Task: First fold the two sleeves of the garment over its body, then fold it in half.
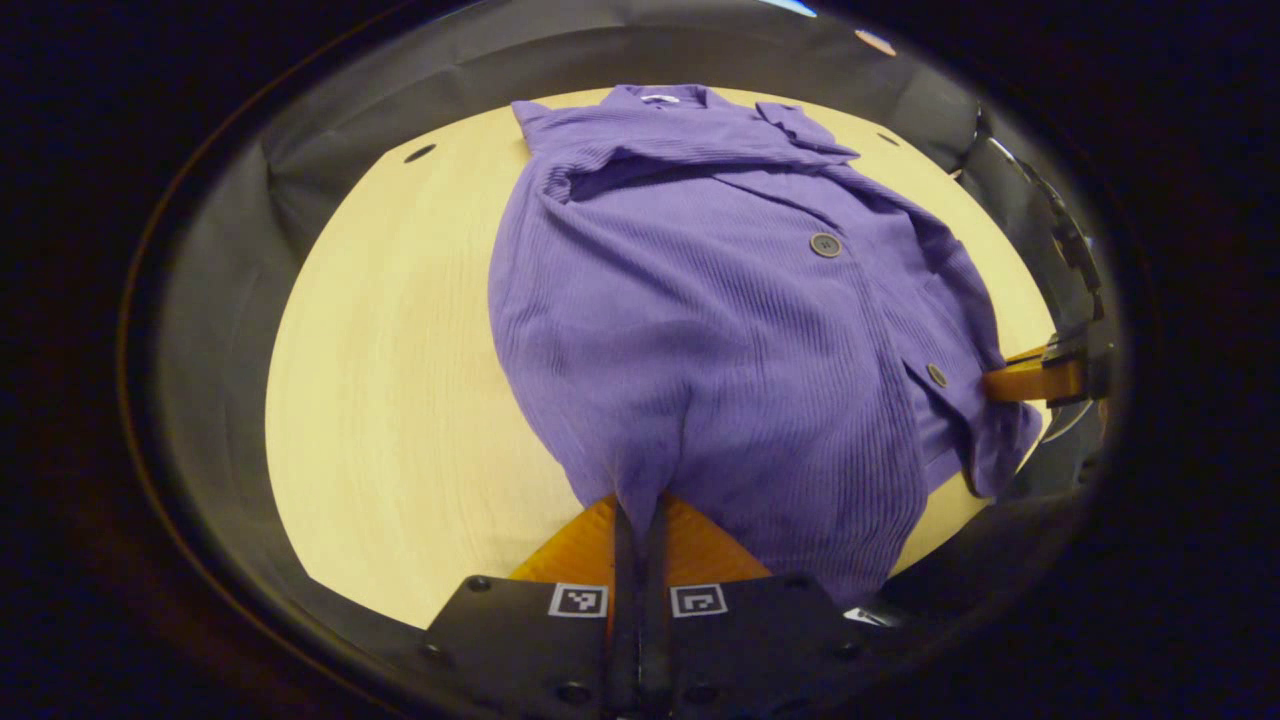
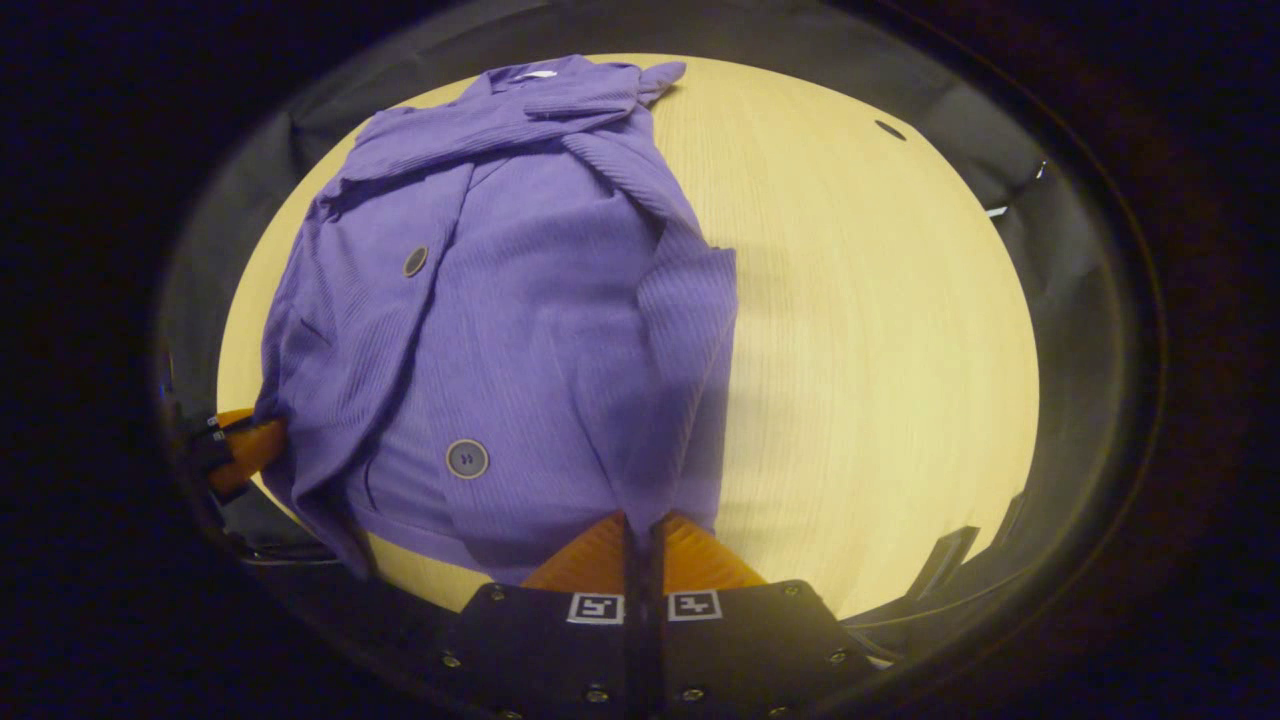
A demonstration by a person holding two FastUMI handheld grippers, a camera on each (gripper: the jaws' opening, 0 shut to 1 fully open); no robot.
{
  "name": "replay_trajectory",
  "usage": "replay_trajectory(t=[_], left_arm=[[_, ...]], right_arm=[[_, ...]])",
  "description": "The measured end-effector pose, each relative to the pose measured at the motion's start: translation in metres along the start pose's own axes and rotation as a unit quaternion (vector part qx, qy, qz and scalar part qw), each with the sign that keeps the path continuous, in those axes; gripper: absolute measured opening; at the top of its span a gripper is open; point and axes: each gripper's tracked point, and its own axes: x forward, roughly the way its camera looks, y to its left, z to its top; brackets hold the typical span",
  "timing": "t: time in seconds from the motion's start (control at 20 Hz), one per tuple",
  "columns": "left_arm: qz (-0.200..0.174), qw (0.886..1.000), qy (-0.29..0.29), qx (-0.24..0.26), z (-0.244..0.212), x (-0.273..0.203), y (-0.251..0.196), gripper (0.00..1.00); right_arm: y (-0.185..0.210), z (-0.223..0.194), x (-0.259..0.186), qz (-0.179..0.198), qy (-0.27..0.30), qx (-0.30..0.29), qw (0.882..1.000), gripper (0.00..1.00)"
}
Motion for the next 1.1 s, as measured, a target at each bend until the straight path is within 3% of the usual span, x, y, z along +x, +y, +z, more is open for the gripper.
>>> replay_trajectory(t=[0.2, 0.5, 0.8, 1.1], left_arm=[[0.011, 1.000, -0.020, -0.007, 0.008, -0.005, 0.005, 0.08], [0.010, 0.998, -0.061, -0.018, 0.059, -0.016, 0.005, 0.08], [0.017, 0.994, -0.104, -0.009, 0.110, -0.032, 0.013, 0.08], [0.019, 0.989, -0.140, -0.040, 0.166, -0.039, 0.031, 0.08]], right_arm=[[0.005, 0.006, -0.004, 0.017, -0.016, 0.016, 1.000, 0.01], [0.016, 0.037, -0.030, 0.050, -0.052, 0.059, 0.996, 0.01], [0.036, 0.097, -0.061, 0.083, -0.110, 0.067, 0.988, 0.01], [0.039, 0.161, -0.087, 0.103, -0.158, 0.071, 0.980, 0.01]])
